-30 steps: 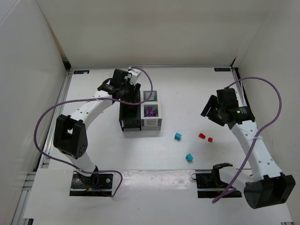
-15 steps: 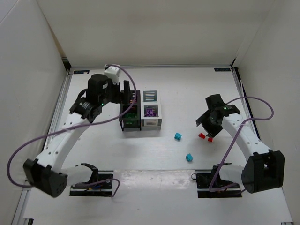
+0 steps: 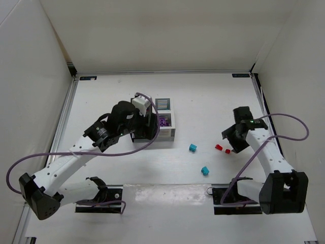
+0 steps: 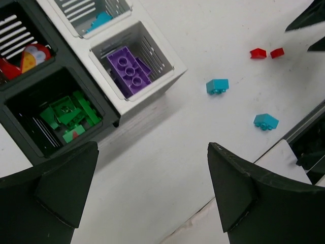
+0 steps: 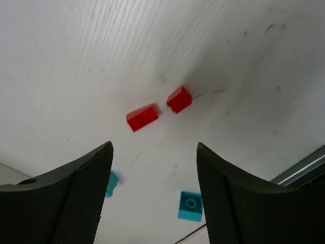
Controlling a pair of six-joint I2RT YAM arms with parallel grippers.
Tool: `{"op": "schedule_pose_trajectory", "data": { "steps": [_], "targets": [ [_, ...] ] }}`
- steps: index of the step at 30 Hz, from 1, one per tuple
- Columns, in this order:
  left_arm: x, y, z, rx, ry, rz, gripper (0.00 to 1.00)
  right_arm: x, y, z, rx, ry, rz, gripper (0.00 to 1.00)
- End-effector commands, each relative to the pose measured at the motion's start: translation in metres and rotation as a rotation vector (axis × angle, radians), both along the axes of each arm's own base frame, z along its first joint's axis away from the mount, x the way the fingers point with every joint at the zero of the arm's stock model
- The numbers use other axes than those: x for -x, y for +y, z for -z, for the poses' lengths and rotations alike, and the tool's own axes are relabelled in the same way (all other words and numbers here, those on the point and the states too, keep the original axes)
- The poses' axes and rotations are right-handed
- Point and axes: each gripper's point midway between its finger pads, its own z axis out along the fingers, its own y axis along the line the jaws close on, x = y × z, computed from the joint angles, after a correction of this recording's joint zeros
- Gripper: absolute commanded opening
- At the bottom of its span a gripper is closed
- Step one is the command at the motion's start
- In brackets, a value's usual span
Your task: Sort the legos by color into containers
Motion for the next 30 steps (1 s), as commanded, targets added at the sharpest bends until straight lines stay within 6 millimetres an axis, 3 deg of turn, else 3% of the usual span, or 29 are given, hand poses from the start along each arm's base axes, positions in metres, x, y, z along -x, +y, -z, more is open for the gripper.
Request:
{"op": "schedule_pose_trajectory", "data": {
  "steps": [1,6,9,12,17,19,23,26,30],
  "targets": [
    [0.014,0.006,-0.002,0.000,-0.016,-0.024,1.00,-0.020,-0.031,-0.008,0.042,-0.095,-0.033,0.70],
    [0.021,0.009,0.013,-0.014,0.004,-0.032,1.00,-0.026,-0.055,0.002,0.180,-0.076,-0.273,0.71],
    [0.021,0.010,0.016,-0.023,0.008,-0.037,1.00,-0.040,-0.043,0.001,0.114,-0.138,-0.358,0.74],
    [0.021,0.010,0.016,-0.023,0.014,-0.041,1.00,-0.042,-0.047,0.004,0.111,-0.133,-0.377,0.76],
    [0.020,0.008,0.019,-0.026,0.027,-0.040,1.00,-0.031,-0.036,0.014,0.057,-0.055,-0.291,0.69],
    [0.020,0.007,0.021,-0.035,0.039,-0.040,1.00,-0.015,-0.041,0.021,0.055,0.064,-0.241,0.64],
    [0.023,0.011,0.027,-0.056,0.062,-0.049,1.00,0.015,-0.043,0.008,0.019,0.306,-0.270,0.64],
    [0.025,0.013,0.032,-0.062,0.070,-0.051,1.00,0.023,-0.047,0.011,0.016,0.407,-0.279,0.64],
    [0.026,0.017,0.036,-0.073,0.075,-0.065,1.00,0.025,-0.039,0.014,-0.006,0.449,-0.333,0.60]
  ]
}}
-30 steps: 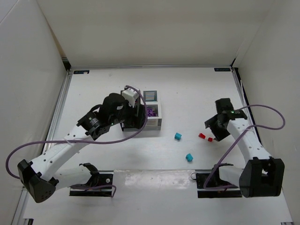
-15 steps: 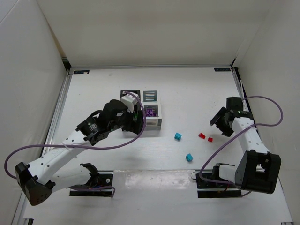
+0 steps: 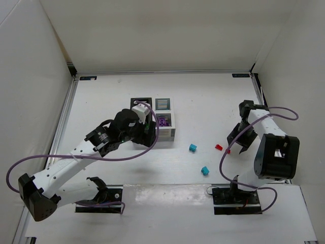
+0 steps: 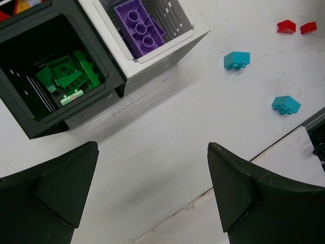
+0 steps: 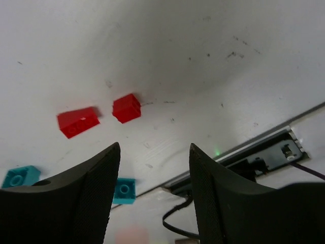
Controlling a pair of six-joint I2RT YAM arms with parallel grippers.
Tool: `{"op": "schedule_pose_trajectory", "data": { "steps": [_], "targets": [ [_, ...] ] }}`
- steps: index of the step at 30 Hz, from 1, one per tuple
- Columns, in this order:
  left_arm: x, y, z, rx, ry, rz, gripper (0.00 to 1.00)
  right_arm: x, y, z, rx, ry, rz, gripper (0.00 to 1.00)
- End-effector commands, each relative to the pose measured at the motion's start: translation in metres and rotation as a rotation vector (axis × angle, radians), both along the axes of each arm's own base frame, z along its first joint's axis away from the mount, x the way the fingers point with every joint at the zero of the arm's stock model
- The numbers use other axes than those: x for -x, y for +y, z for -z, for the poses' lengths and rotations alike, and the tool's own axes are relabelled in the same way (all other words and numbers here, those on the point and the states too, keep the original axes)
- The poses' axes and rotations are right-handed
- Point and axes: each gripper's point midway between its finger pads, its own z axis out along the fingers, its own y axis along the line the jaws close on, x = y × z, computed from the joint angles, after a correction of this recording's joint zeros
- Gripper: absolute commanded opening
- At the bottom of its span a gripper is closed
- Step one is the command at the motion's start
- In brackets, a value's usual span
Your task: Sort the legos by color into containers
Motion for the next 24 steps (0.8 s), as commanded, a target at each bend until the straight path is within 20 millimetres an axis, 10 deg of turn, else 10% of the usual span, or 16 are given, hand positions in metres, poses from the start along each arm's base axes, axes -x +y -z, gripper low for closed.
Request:
{"op": "schedule_pose_trajectory", "data": {
  "steps": [1,24],
  "targets": [
    [0.004,0.006,0.003,-0.010,0.003,-0.018,1.00,0.018,0.004,-0.008,-0.010,0.112,-0.044,0.60],
    [0.005,0.017,0.019,-0.061,0.034,-0.059,1.00,-0.003,0.021,0.029,-0.046,0.245,-0.166,0.41]
  ]
}}
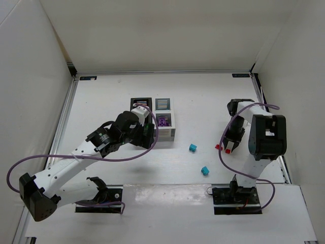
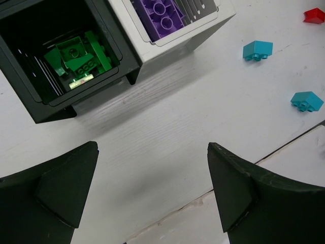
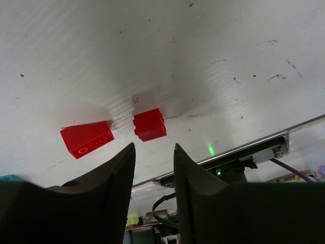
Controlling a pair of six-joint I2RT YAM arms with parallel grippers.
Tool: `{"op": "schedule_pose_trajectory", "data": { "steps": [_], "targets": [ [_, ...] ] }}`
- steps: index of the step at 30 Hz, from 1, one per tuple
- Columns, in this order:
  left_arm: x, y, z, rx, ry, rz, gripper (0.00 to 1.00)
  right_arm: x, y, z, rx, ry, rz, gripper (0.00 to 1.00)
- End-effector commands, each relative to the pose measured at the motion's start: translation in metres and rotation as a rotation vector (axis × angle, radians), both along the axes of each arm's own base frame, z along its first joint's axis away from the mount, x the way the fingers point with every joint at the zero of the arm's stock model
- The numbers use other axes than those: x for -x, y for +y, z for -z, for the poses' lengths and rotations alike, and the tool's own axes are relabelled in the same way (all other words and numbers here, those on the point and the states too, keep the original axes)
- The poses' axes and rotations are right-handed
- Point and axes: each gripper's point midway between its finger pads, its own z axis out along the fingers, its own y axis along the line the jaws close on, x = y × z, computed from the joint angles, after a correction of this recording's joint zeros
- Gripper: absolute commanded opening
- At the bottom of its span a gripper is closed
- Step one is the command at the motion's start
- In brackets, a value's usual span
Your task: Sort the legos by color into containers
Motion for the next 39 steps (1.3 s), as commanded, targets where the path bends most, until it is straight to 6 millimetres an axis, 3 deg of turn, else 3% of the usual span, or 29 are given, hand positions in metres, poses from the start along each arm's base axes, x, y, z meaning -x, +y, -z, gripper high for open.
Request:
{"op": "schedule_pose_trajectory", "data": {
  "steps": [1,19,26,30,35,39],
  "targets": [
    [0.001,0.004,0.001,-0.009,0.001,-0.017,1.00,0.000,-0.001,0.002,-0.012,0.007,-0.009,0.39],
    [-0.002,0.002,0.004,-0.024,0.016,-0.028,1.00,0.006,-0.003,0.023,-0.038,0.069,-0.001,0.43],
    [-0.004,0.001,0.004,-0.025,0.017,-0.032,1.00,0.003,-0.003,0.022,-0.043,0.043,0.008,0.23],
    [-0.004,0.001,0.001,-0.026,0.013,-0.031,1.00,0.003,-0.004,0.019,-0.055,0.034,0.014,0.20],
    [-0.002,0.003,-0.003,-0.011,0.007,-0.038,1.00,-0.005,-0.004,-0.005,-0.050,-0.029,0.003,0.15],
    [0.004,0.014,-0.007,0.024,0.000,-0.096,1.00,-0.024,0.006,-0.049,-0.039,-0.164,-0.044,0.15]
  ]
}}
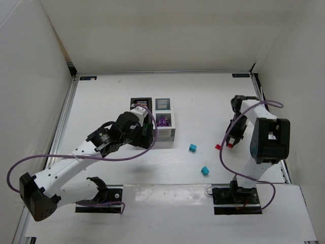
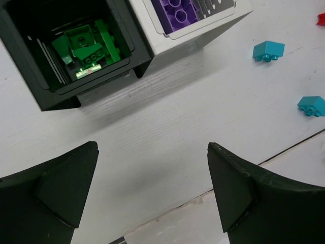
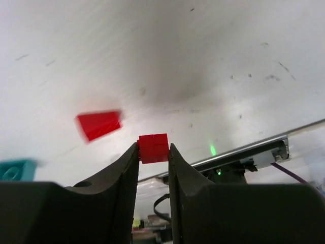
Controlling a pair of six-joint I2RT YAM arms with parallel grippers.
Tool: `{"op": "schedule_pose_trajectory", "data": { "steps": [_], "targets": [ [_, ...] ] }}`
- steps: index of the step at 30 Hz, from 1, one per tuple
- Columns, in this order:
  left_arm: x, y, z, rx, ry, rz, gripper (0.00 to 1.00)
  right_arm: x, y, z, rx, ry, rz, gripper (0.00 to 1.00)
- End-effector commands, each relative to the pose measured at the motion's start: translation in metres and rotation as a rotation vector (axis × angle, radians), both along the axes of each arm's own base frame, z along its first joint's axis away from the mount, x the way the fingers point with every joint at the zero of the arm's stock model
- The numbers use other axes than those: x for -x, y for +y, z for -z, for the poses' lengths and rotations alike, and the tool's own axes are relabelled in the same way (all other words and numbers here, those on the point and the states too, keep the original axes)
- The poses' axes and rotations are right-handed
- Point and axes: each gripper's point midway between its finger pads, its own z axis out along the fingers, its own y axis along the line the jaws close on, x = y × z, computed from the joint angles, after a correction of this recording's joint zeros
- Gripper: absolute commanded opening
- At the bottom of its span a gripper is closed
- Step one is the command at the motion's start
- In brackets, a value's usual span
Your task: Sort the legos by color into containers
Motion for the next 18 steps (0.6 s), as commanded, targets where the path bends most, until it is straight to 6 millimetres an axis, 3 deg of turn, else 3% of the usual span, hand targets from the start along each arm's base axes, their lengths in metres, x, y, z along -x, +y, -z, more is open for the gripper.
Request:
{"op": "schedule_pose_trajectory", "data": {
  "steps": [1,2,4,5,7,8,9,10,11,12,13,14,15,17,18],
  "targets": [
    [0.003,0.015,-0.014,0.034,-0.035,-0.080,1.00,-0.027,0.014,-0.055,0.009,-0.171,-0.060,0.16],
    [0.007,0.021,-0.014,0.049,-0.035,-0.106,1.00,-0.037,0.017,-0.075,0.022,-0.239,-0.079,0.16],
    [0.012,0.034,-0.007,0.036,-0.006,-0.183,1.00,-0.036,0.040,-0.093,0.028,-0.260,-0.163,0.16],
    [0.016,0.041,-0.005,0.042,-0.004,-0.212,1.00,-0.053,0.054,-0.118,0.037,-0.343,-0.208,0.16],
    [0.025,0.057,0.005,0.026,0.050,-0.308,1.00,-0.059,0.084,-0.130,0.023,-0.380,-0.290,0.16],
    [0.028,0.062,0.001,0.046,0.047,-0.337,1.00,-0.072,0.121,-0.154,-0.022,-0.467,-0.369,0.16],
    [0.038,0.075,0.009,0.022,0.099,-0.422,1.00,-0.078,0.139,-0.155,-0.043,-0.478,-0.406,0.16],
    [0.042,0.081,0.009,0.031,0.106,-0.448,1.00,-0.099,0.162,-0.189,-0.092,-0.610,-0.427,0.16],
    [0.049,0.088,0.013,0.020,0.124,-0.464,1.00,-0.100,0.197,-0.175,-0.111,-0.583,-0.516,0.16],
    [0.057,0.093,0.016,0.039,0.158,-0.509,1.00,-0.106,0.215,-0.178,-0.140,-0.612,-0.543,0.16],
    [0.064,0.098,0.021,0.025,0.181,-0.524,1.00,-0.116,0.235,-0.200,-0.185,-0.682,-0.559,0.16],
    [0.069,0.101,0.022,0.041,0.196,-0.546,1.00,-0.123,0.272,-0.192,-0.256,-0.670,-0.611,0.16],
    [0.074,0.101,0.022,0.057,0.218,-0.546,1.00,-0.128,0.294,-0.212,-0.302,-0.740,-0.636,0.16],
    [0.086,0.108,0.027,0.041,0.262,-0.570,1.00,-0.133,0.333,-0.220,-0.388,-0.788,-0.680,0.16],
    [0.090,0.108,0.026,0.061,0.269,-0.568,1.00,-0.133,0.356,-0.212,-0.430,-0.796,-0.705,0.16]
  ]
}}
